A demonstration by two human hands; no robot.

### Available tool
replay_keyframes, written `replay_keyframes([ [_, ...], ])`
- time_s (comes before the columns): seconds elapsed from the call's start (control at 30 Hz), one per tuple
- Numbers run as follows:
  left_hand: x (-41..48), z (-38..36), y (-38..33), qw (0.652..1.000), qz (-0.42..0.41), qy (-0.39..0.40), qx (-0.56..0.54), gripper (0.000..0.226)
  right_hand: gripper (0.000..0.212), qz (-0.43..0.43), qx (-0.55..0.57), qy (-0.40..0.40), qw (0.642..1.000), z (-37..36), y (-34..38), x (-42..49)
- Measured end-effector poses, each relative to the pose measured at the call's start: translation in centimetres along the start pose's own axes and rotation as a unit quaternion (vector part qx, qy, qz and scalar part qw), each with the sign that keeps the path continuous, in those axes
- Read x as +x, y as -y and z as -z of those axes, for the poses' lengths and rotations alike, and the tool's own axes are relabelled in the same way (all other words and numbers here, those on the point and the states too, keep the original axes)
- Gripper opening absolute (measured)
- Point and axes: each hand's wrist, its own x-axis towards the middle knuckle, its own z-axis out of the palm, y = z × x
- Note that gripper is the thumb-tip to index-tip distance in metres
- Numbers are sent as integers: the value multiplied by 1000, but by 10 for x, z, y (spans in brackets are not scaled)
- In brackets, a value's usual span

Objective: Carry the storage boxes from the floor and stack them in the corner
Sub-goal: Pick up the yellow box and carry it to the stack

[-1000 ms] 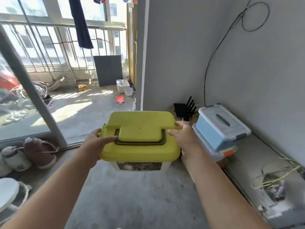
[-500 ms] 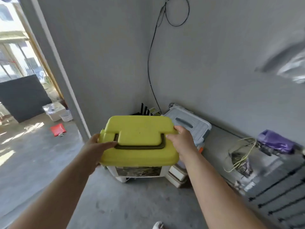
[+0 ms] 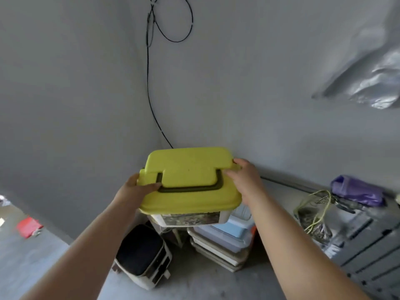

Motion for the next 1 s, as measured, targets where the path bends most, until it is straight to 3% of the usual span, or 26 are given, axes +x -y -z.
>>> replay_keyframes([
  [0.07, 25, -14, -5, 1000, -1, 15, 17, 87, 33, -13, 11, -24, 1000, 5, -4, 17],
  [0.2, 80, -42, -15, 998, 1, 58, 27, 85, 52, -46, 23, -77, 996, 9, -12, 43],
  [0.47, 173, -86, -28, 972, -40, 199, 115, 83, 31, -90, 73, -157, 981, 9, -18, 76],
  [0.67, 209, -101, -22, 948, -41, 277, 153, 83, 46, -147, 96, -207, 962, -8, -36, 79],
  [0.83, 218, -109, -12, 931, -23, 314, 184, 86, 55, -185, 151, -208, 948, -12, -52, 79],
  [1.0, 217, -118, -2, 939, -23, 289, 184, 91, 63, -192, 178, -217, 940, -12, -60, 87],
])
